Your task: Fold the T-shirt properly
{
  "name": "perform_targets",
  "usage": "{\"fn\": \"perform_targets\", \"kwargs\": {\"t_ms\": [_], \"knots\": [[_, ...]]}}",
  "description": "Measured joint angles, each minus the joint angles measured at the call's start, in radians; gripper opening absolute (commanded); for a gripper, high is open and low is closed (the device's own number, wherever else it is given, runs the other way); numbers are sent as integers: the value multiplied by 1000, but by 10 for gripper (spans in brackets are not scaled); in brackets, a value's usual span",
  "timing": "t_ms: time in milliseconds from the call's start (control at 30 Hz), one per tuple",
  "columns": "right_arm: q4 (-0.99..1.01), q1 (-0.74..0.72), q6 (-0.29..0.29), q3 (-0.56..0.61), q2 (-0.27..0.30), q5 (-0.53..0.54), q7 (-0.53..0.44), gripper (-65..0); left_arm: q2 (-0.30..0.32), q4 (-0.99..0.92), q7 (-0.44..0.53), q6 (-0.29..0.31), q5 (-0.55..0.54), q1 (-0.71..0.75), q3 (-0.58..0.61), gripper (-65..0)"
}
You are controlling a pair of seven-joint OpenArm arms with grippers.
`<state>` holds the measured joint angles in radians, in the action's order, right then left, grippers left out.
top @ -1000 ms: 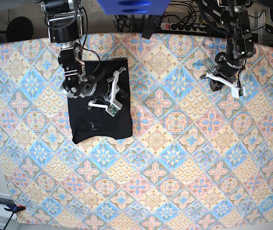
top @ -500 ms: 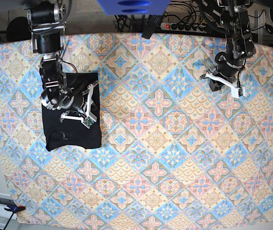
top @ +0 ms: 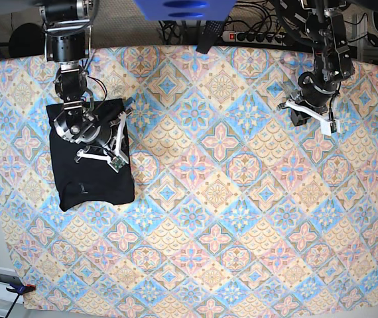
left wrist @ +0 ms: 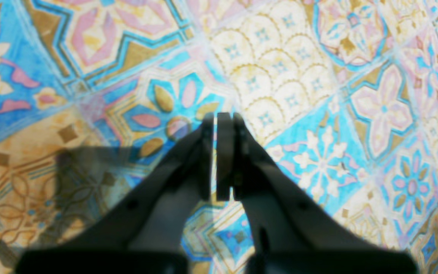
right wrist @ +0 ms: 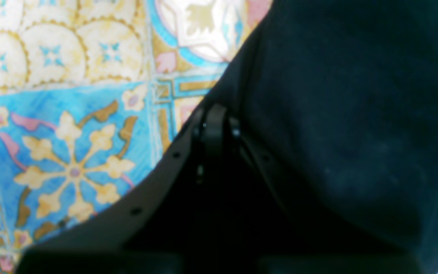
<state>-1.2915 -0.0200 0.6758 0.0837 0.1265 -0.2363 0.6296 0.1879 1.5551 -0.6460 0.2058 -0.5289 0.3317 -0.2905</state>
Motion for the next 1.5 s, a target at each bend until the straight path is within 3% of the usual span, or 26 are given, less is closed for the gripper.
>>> {"fn": "perform_targets", "kwargs": {"t_ms": [233,333,500,667,833,967,1100,1333,1500], "knots": [[-36,47,3,2,-43,13,-34,-650,0,0,0,0,0,-2,1,-642],[-120,94,25,6,-42,4,11,-650,0,33,-1,-1,3,4,1,-642],[-314,179,25,-25,-43,6,8,-650,0,183,2,0,-2,53,1,-642],[-526,314,23,-148,-43,156,10,-650,1,314,-1,0,1,167,1,-642],[-614,459,28,-344,-31,323,90,-650,34,414,-5,5,-1,288,6,-643],[-626,527,17,-534,13,494,67,-650,73,502,15,0,-2,409,-15,-645],[-623,674,19,-692,4,568,94,-650,47,525,6,2,-2,548,-87,-646],[-552,822,26,-814,13,571,55,-650,45,524,14,5,-3,722,-110,-646],[-269,876,15,-818,1,468,83,-650,44,465,9,9,0,783,-92,-647]]}}
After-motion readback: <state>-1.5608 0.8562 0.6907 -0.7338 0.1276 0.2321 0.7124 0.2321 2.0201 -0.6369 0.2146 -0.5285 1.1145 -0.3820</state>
